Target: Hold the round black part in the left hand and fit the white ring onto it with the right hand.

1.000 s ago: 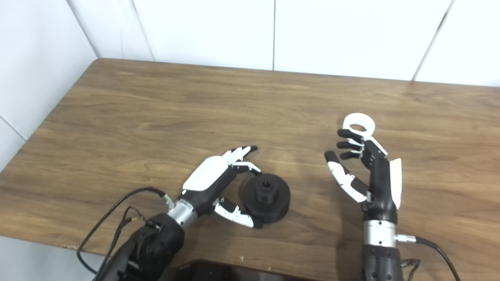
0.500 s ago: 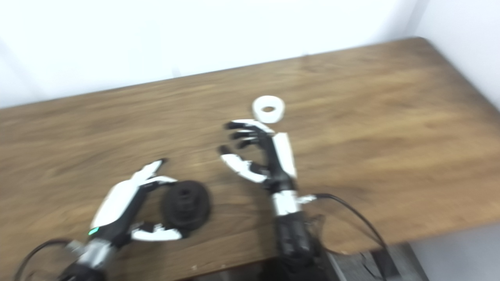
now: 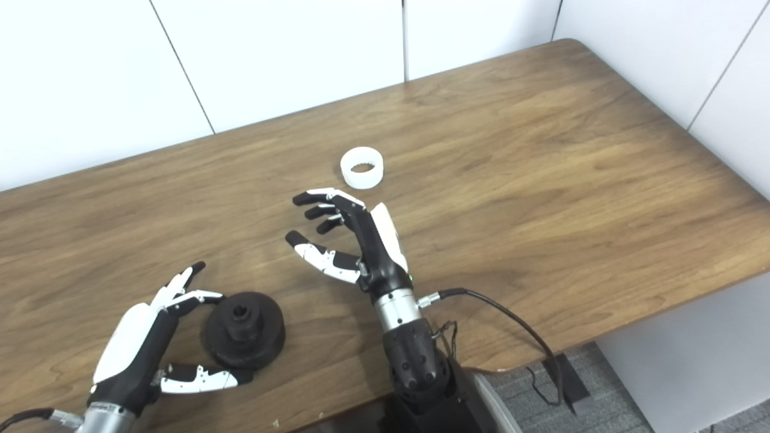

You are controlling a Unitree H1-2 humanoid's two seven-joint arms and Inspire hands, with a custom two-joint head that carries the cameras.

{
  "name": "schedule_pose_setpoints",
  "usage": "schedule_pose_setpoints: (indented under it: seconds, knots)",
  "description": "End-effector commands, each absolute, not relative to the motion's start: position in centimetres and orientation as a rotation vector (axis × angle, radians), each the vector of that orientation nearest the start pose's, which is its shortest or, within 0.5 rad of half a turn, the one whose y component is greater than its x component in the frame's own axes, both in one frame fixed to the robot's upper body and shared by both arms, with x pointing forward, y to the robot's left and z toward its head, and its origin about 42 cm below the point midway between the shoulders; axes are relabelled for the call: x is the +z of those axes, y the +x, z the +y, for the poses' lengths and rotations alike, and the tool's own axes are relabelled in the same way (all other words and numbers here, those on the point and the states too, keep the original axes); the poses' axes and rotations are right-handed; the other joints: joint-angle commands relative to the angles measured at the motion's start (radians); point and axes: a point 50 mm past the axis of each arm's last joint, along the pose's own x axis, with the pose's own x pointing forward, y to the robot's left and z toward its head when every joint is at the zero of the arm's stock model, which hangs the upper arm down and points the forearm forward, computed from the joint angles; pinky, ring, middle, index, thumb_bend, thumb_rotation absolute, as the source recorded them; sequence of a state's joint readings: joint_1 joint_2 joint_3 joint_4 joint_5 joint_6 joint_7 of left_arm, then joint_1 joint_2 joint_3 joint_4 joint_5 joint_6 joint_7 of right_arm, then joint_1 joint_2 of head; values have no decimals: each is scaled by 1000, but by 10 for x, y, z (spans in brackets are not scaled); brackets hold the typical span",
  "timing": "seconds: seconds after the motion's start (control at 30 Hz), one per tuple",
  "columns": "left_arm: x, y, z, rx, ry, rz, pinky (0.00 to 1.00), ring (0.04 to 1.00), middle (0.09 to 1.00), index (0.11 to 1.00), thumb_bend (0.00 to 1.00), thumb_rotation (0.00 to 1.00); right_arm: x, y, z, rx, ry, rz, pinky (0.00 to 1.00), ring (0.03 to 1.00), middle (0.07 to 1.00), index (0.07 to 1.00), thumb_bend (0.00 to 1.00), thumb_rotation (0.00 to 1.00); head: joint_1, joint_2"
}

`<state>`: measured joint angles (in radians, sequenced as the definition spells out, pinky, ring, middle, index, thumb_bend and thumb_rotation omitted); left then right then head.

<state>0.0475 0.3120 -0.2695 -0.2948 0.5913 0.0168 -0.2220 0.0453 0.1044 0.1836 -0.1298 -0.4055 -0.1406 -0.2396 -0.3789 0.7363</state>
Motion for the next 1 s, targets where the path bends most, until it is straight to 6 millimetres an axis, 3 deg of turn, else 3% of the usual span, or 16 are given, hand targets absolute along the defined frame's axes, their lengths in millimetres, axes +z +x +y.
schedule_pose_setpoints:
  seconds: [0.0, 0.23, 0.47, 0.67, 0.97]
  knots:
    - [161, 257, 216, -421, 877, -257, 1000, 1000, 1000, 622, 965, 303, 142, 265, -134, -88, -245, -329, 514, 649, 731, 664, 501, 291, 0, 0]
    - [161, 257, 215, -420, 876, -257, 1000, 1000, 1000, 623, 963, 318, 158, 276, -156, -139, -441, -360, 559, 696, 729, 662, 544, 341, 8, 1]
    - [158, 254, 214, -421, 871, -253, 1000, 1000, 1000, 619, 969, 310, 184, 293, -180, -178, -616, -367, 619, 742, 771, 699, 575, 329, 5, 0]
    - [157, 254, 212, -426, 882, -252, 1000, 1000, 1000, 620, 965, 308, 213, 311, -199, -220, -700, -376, 661, 789, 809, 713, 590, 315, 9, 5]
    - [154, 255, 205, -431, 927, -247, 1000, 1000, 1000, 623, 992, 326, 245, 338, -217, -224, -794, -376, 651, 812, 843, 745, 615, 400, 21, 3]
